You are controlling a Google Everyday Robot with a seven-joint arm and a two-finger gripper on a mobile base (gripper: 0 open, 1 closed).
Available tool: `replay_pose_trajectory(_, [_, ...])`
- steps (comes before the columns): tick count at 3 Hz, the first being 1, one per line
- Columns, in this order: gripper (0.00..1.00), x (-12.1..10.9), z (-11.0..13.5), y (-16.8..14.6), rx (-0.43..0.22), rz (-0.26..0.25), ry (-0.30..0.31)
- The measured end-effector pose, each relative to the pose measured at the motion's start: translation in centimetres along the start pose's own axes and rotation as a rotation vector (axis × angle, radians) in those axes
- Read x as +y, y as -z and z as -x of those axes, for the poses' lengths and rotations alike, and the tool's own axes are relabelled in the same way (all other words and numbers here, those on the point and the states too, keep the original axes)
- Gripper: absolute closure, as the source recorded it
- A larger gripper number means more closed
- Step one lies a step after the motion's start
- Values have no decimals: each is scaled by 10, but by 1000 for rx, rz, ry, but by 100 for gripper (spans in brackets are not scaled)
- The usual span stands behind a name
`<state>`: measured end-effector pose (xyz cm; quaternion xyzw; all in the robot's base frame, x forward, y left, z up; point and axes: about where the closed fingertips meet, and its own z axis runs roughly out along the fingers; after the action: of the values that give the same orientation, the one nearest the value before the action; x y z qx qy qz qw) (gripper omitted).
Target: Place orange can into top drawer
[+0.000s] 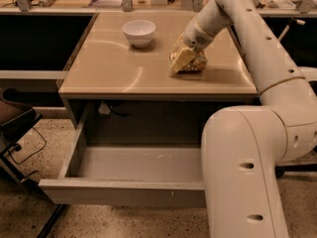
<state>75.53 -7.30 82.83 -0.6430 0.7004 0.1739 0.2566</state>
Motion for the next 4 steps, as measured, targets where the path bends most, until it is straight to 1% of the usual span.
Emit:
replay_pose_trajectory(1, [66,0,0,0,0,0,0])
replay_pose_trajectory(2, [89,1,-1,4,9,-28,-6])
replay_pose_trajectory(3, [100,12,7,58,-54,-159,-17])
replay_pose_trajectory(4, [100,50,40,146,-185,-326,-56])
